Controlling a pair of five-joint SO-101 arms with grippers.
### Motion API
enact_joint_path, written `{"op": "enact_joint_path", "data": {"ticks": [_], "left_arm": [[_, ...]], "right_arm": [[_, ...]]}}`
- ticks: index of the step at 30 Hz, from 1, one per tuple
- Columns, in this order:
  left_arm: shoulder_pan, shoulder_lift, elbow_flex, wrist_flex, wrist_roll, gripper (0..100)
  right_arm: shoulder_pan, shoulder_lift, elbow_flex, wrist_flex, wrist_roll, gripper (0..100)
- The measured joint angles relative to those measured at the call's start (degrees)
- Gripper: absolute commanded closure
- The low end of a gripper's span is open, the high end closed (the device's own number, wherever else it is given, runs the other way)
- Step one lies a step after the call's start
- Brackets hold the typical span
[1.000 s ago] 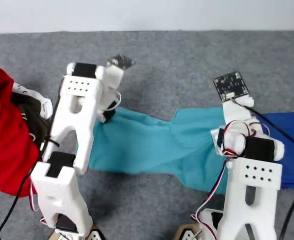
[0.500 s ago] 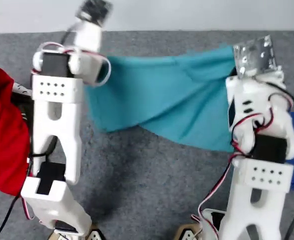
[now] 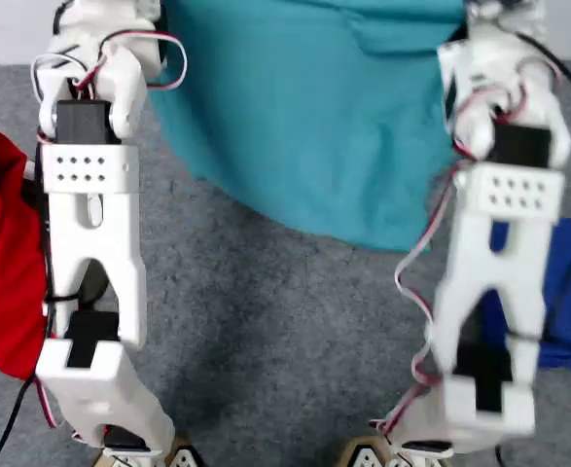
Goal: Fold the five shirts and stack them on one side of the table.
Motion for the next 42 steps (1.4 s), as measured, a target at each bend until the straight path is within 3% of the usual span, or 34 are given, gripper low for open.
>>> {"op": "enact_joint_path", "data": {"ticks": [3,8,11,15,26,29,36,42], "left_arm": [[-0.26,5.01,-3.69,-8.0,0.0,99],[-0.44,14.95,-17.85,-10.9,-1.49,99],[-0.62,20.48,-26.55,-9.85,-5.01,99],[-0.62,24.88,-34.29,-1.41,-6.07,99],[-0.62,25.58,-39.38,44.84,-6.15,99],[-0.62,25.58,-41.41,55.74,-6.42,99],[-0.79,25.41,-38.42,59.25,-6.42,99],[1.05,16.62,-22.95,59.25,-6.42,99]], "right_arm": [[-1.58,10.11,-14.24,1.23,-0.09,99.0],[-4.75,23.3,-39.82,2.55,-0.09,99.0],[-6.95,25.58,-52.4,6.07,-0.09,99.0],[-6.59,25.32,-59.16,13.1,-0.09,99.0],[-6.42,26.11,-54.42,50.11,-0.09,98.9],[-5.63,26.11,-52.22,52.92,-1.93,98.9],[-3.6,17.58,-33.76,52.92,-2.99,98.9],[-3.6,-0.7,-4.04,53.01,-1.05,98.9]]}}
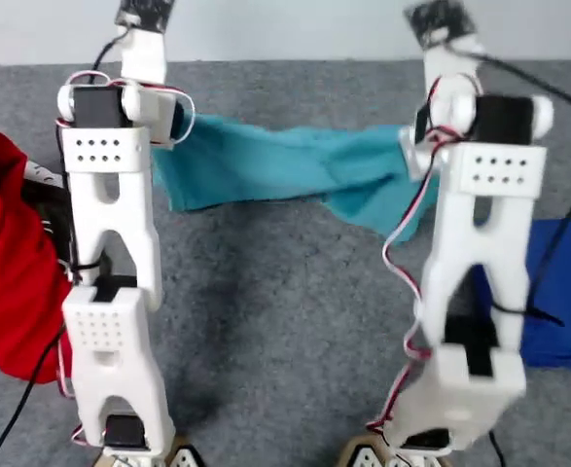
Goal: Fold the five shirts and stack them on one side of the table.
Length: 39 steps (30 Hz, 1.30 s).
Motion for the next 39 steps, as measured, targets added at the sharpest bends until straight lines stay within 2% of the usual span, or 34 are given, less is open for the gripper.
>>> {"op": "enact_joint_path", "data": {"ticks": [7,13,18,27,34,39], "left_arm": [[0.35,-22.42,30.77,0.0,-0.35,99],[0.35,-45.45,59.52,0.0,-6.33,99],[-0.35,-62.42,76.92,0.0,-9.49,99],[-7.56,-84.22,86.33,0.0,-16.62,99],[-7.82,-103.82,96.09,0.0,-17.41,99],[-5.19,-116.31,98.99,0.09,-17.58,99]], "right_arm": [[0.0,-23.91,31.3,0.0,5.8,98.9],[0.0,-41.49,51.87,0.0,9.41,98.9],[0.09,-52.22,64.88,0.0,13.36,99.0],[0.35,-68.92,74.64,0.0,15.38,99.0],[0.35,-76.48,74.99,0.0,15.47,99.0],[0.35,-84.31,74.99,0.0,15.47,99.0]]}}
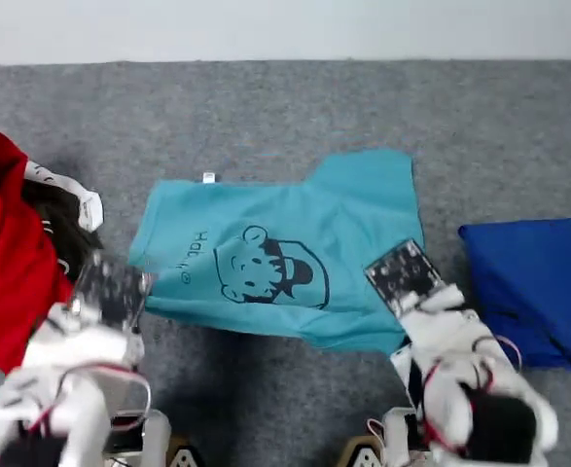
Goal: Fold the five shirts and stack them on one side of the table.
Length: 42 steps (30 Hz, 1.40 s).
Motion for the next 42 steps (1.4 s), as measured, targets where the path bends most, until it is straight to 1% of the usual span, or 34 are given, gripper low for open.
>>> {"op": "enact_joint_path", "data": {"ticks": [5,10,15,20,24,26,29,33,36,42], "left_arm": [[0.09,-4.66,0.44,0.0,0.0,99],[0.09,-5.27,0.44,0.0,0.0,99],[0.09,-5.36,-1.49,0.0,0.0,99],[0.09,-5.36,-1.58,-0.79,0.0,99],[0.09,-4.04,3.16,-6.51,0.0,99],[0.09,-1.32,6.86,-10.37,0.0,99],[0.62,4.31,11.34,-17.41,0.0,99],[0.62,12.13,15.21,-28.04,0.0,99],[0.62,17.32,16.88,-33.49,0.0,99],[0.62,27.78,19.43,-42.81,0.0,99]], "right_arm": [[0.0,-9.93,0.0,0.09,-0.26,99.0],[0.0,-18.02,-1.32,0.09,-3.08,99.0],[0.62,-19.69,-5.36,0.09,-4.13,99.0],[1.93,-19.69,-5.36,0.09,-4.48,99.0],[1.93,-15.3,-1.76,-0.53,-4.48,98.9],[1.93,-12.4,-0.18,-3.52,-3.34,98.9],[1.93,-7.38,3.08,-10.55,-1.85,98.9],[1.93,1.49,9.41,-22.59,-0.53,98.9],[1.76,9.23,12.4,-32.0,0.0,98.9],[-3.96,23.65,12.75,-44.4,0.0,98.9]]}}
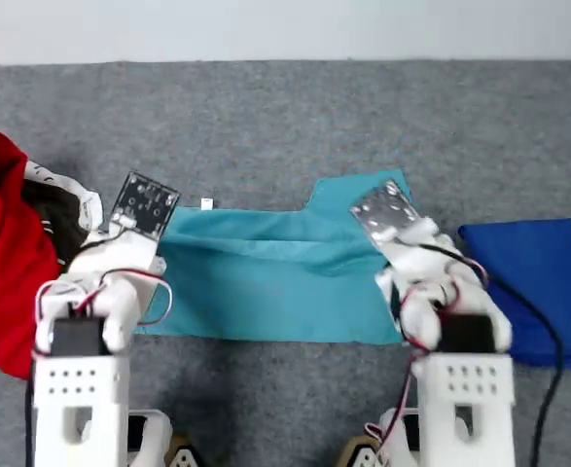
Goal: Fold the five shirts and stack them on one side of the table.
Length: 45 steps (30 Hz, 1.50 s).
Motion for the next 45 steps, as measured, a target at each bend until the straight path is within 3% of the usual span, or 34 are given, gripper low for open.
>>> {"op": "enact_joint_path", "data": {"ticks": [6,19,33,45], "left_arm": [[0.0,11.08,-0.09,-8.44,0.0,99],[0.0,38.59,-9.85,-18.64,0.0,99],[-0.09,61.71,-26.81,-19.16,0.0,99],[0.0,65.85,-29.19,-19.16,0.0,99]], "right_arm": [[-0.97,13.54,-0.26,-9.76,-1.58,98.9],[-1.23,35.6,-16.44,-10.99,-4.84,98.9],[2.46,56.62,-33.76,-10.99,-9.32,98.9],[3.6,68.84,-40.7,-13.8,-9.32,98.9]]}}
